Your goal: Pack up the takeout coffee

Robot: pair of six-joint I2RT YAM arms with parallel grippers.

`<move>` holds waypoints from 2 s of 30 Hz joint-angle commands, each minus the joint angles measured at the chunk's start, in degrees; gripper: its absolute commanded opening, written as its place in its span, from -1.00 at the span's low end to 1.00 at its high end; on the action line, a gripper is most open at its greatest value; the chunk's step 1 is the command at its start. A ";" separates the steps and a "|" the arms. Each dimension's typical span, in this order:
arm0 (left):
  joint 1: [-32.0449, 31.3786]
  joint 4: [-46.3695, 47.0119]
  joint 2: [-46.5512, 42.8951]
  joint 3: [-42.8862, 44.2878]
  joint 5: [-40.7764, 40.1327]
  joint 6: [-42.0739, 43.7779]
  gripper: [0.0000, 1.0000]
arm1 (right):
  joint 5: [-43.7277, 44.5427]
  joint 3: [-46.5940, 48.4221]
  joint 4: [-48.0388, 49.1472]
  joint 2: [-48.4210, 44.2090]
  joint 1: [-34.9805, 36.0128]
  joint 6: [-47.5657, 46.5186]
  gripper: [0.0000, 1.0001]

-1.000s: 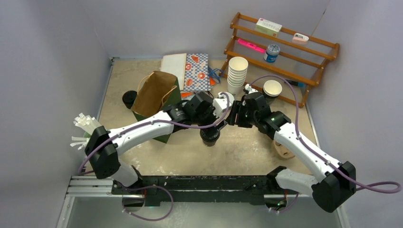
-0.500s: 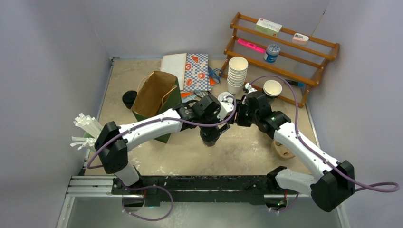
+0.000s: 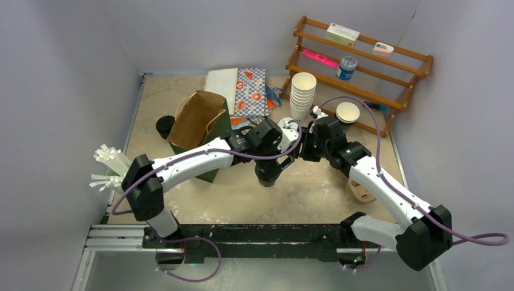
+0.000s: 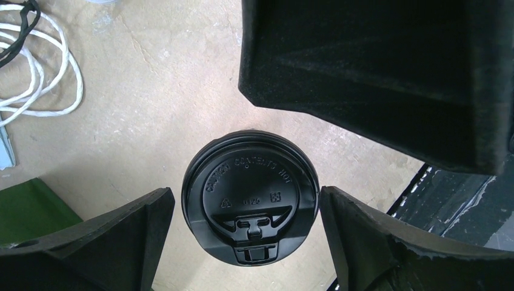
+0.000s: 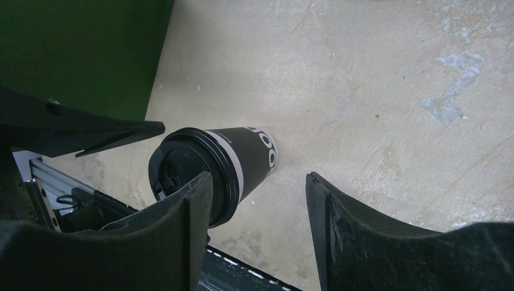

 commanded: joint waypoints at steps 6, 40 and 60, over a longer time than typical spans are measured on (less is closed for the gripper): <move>-0.02 -1.15 -2.16 1.39 -0.77 -2.83 0.95 | -1.52 -1.05 1.43 -0.53 -0.65 -0.89 0.22; -0.50 1.35 -1.67 -1.31 -1.52 -3.78 0.89 | -15.90 -6.33 9.97 0.40 -0.95 1.80 -0.02; -0.64 2.14 -3.02 -2.72 1.02 -3.43 1.00 | -18.21 -7.34 11.66 1.58 -1.40 1.54 -0.05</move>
